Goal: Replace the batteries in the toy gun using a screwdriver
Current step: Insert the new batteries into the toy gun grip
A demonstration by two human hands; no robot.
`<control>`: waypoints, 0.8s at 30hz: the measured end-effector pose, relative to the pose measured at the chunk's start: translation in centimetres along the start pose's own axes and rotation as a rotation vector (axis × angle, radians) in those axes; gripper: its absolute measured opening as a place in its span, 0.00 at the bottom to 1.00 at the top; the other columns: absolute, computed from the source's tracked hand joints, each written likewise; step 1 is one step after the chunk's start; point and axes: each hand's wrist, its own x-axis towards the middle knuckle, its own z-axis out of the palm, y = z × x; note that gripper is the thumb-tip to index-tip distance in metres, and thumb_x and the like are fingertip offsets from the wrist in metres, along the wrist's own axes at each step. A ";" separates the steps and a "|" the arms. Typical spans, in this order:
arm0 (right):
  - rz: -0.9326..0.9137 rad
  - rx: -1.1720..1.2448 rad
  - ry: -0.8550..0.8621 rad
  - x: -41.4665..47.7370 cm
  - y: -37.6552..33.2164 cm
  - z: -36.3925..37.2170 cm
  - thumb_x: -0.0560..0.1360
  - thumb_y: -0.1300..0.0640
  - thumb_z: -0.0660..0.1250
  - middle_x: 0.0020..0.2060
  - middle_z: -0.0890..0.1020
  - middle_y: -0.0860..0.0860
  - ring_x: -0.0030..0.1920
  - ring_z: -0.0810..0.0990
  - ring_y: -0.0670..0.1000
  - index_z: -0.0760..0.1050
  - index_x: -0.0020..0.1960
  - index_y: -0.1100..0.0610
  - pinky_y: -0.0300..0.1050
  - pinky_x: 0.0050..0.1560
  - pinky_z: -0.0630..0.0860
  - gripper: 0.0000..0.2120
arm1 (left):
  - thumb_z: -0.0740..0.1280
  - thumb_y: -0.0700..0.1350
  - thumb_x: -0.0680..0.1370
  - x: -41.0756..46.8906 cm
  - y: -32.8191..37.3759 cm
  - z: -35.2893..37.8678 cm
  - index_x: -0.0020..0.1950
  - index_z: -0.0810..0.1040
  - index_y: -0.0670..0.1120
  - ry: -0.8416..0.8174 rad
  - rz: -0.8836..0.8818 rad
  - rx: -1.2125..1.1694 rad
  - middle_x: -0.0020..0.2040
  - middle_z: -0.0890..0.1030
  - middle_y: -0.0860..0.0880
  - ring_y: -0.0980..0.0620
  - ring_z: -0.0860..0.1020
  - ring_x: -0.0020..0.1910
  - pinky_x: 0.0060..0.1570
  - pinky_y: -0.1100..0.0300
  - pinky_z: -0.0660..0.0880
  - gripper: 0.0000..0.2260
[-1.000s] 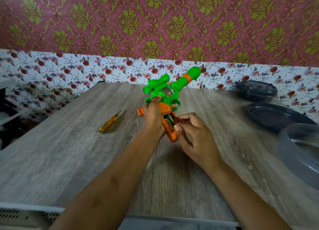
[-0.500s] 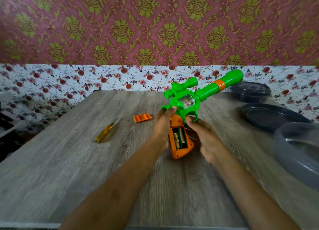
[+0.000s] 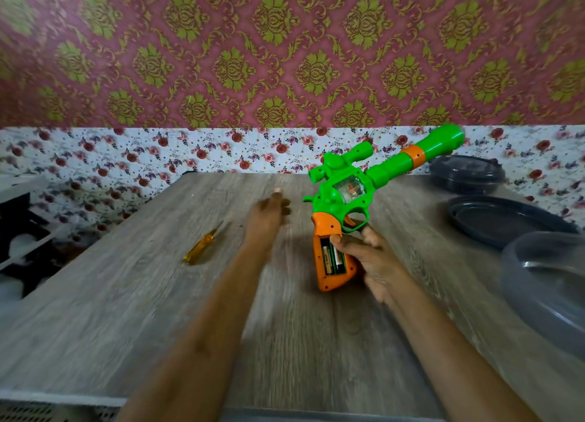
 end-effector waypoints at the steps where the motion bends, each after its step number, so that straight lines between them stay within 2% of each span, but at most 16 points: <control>1: 0.000 0.009 0.002 0.1 0.0 -0.1 0.64 0.66 0.70 0.42 0.84 0.52 0.43 0.81 0.50 0.76 0.49 0.55 0.49 0.54 0.77 0.15 | 0.59 0.49 0.81 1.0 -0.1 -1.0 0.53 0.79 0.43 0.062 0.051 0.128 0.50 0.81 0.45 0.53 0.77 0.42 0.39 0.63 0.72 0.13; 2: 0.003 0.015 0.007 0.2 0.1 -0.2 0.65 0.67 0.70 0.43 0.83 0.52 0.44 0.81 0.51 0.76 0.49 0.55 0.51 0.56 0.75 0.15 | 0.61 0.46 0.80 2.3 -0.3 -1.9 0.54 0.80 0.43 0.099 0.119 0.333 0.52 0.81 0.44 0.52 0.77 0.43 0.41 0.61 0.73 0.11; 4: 0.010 0.019 0.022 0.3 0.1 -0.4 0.65 0.67 0.70 0.44 0.84 0.52 0.44 0.81 0.51 0.77 0.49 0.55 0.52 0.57 0.75 0.15 | 0.63 0.44 0.78 4.8 -0.7 -3.2 0.60 0.78 0.44 0.027 0.221 0.785 0.61 0.78 0.44 0.47 0.77 0.56 0.54 0.57 0.72 0.12; 5: 0.013 0.023 0.025 0.4 0.1 -0.4 0.63 0.66 0.71 0.42 0.84 0.51 0.44 0.82 0.50 0.77 0.49 0.55 0.53 0.57 0.75 0.16 | 0.64 0.46 0.78 5.9 -0.9 -3.6 0.64 0.76 0.45 -0.044 0.224 0.958 0.65 0.76 0.45 0.46 0.75 0.61 0.57 0.57 0.71 0.15; 7: 0.019 0.040 0.026 0.5 0.1 -0.5 0.59 0.62 0.72 0.41 0.85 0.50 0.43 0.82 0.50 0.78 0.48 0.54 0.53 0.56 0.76 0.18 | 0.66 0.52 0.76 7.4 -1.3 -3.5 0.69 0.71 0.48 -0.156 0.234 1.195 0.68 0.73 0.44 0.44 0.73 0.63 0.58 0.56 0.70 0.21; 9: 0.021 0.049 0.024 0.5 0.1 -0.6 0.60 0.62 0.72 0.40 0.85 0.49 0.41 0.82 0.49 0.78 0.49 0.54 0.52 0.54 0.76 0.18 | 0.67 0.54 0.75 7.7 -1.5 -3.0 0.69 0.71 0.49 -0.226 0.269 1.294 0.67 0.74 0.43 0.44 0.73 0.63 0.58 0.54 0.72 0.24; 12: 0.029 0.069 0.018 0.6 0.1 -0.8 0.67 0.66 0.69 0.40 0.84 0.50 0.39 0.83 0.47 0.76 0.53 0.54 0.49 0.49 0.78 0.16 | 0.69 0.51 0.75 7.5 -1.1 -1.9 0.68 0.72 0.48 -0.252 0.318 1.361 0.63 0.76 0.43 0.44 0.75 0.61 0.57 0.54 0.74 0.23; 16: 0.040 0.113 0.036 0.6 0.0 -0.9 0.71 0.67 0.67 0.36 0.85 0.47 0.37 0.83 0.46 0.75 0.53 0.52 0.47 0.43 0.79 0.14 | 0.67 0.48 0.76 5.9 0.1 -1.0 0.62 0.77 0.45 -0.238 0.399 1.516 0.59 0.78 0.43 0.44 0.77 0.56 0.50 0.55 0.74 0.16; 18: 0.046 0.124 0.046 0.5 -0.1 -1.0 0.71 0.67 0.66 0.36 0.84 0.46 0.38 0.82 0.46 0.75 0.51 0.52 0.48 0.44 0.78 0.14 | 0.66 0.44 0.76 5.3 0.2 -1.2 0.57 0.80 0.43 -0.211 0.417 1.320 0.55 0.80 0.44 0.45 0.79 0.51 0.44 0.58 0.74 0.11; 21: 0.046 0.128 0.065 0.4 -0.3 -0.9 0.73 0.68 0.65 0.35 0.84 0.45 0.35 0.82 0.44 0.76 0.48 0.52 0.45 0.41 0.78 0.12 | 0.66 0.39 0.76 4.0 0.7 -2.0 0.52 0.81 0.42 -0.166 0.293 0.684 0.51 0.81 0.43 0.47 0.78 0.46 0.40 0.58 0.73 0.07; 24: 0.038 0.125 0.078 0.1 -0.5 -0.8 0.73 0.68 0.64 0.37 0.83 0.47 0.38 0.81 0.46 0.76 0.47 0.52 0.46 0.42 0.77 0.11 | 0.65 0.36 0.77 1.3 1.6 -2.5 0.53 0.76 0.42 -0.229 0.086 0.099 0.48 0.78 0.44 0.49 0.78 0.44 0.39 0.61 0.77 0.06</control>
